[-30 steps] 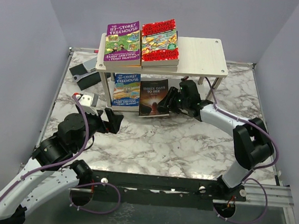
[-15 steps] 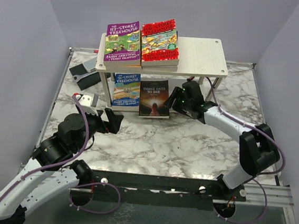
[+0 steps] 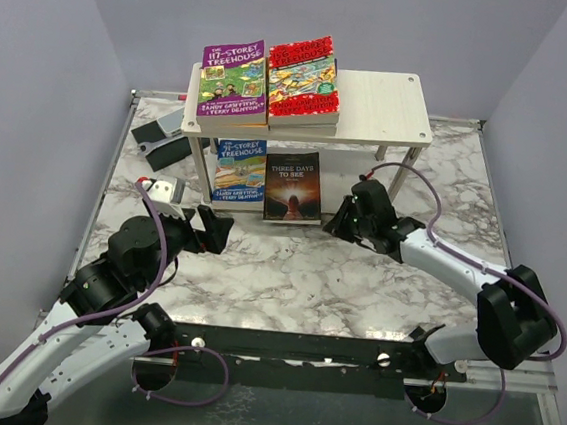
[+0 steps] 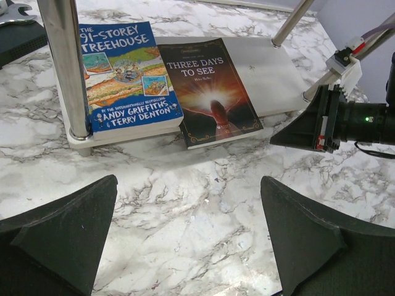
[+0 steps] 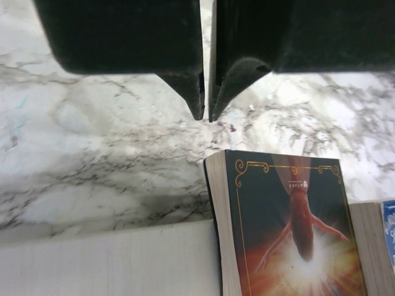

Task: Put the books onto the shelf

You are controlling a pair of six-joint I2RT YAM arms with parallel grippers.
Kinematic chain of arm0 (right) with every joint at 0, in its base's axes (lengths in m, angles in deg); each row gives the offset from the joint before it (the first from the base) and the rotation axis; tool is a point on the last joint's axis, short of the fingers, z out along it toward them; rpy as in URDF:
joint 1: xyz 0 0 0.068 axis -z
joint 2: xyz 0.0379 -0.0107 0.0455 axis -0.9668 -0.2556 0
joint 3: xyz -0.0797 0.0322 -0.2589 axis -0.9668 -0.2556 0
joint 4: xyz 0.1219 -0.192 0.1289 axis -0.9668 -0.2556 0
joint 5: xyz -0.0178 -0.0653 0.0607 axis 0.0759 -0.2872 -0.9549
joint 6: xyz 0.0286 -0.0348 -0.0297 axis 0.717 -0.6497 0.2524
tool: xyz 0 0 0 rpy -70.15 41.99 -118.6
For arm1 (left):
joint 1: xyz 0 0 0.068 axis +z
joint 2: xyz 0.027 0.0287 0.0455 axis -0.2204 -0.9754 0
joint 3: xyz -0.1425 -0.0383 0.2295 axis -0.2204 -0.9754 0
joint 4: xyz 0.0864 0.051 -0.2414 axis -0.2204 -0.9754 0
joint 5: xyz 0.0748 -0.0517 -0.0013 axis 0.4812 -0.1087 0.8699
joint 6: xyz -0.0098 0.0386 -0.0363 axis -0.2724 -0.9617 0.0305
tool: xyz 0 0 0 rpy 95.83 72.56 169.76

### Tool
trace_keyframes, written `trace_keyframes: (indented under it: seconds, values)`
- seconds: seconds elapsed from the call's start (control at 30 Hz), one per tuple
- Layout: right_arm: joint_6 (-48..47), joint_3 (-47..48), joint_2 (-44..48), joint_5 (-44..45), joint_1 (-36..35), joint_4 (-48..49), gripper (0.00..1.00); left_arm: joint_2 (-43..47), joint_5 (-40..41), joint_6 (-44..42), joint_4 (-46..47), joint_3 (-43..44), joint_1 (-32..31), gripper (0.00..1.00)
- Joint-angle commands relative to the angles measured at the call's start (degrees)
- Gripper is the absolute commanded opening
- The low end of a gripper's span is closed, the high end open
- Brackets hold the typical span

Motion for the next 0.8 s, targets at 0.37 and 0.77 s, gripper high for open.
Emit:
trace_keyframes:
  seconds: [0.37,0.77]
  values:
    - [2.9,7.1,-12.9,-6.5,-4.3,5.3,0.01,0.5,1.3,-0.5,1.0,-0.7,0.0,0.99]
    - [2.1,15.7,-20.1,-3.1,-4.3,3.9,0.01,0.0,1.2,-0.6,1.0,-0.7,0.0,0.99]
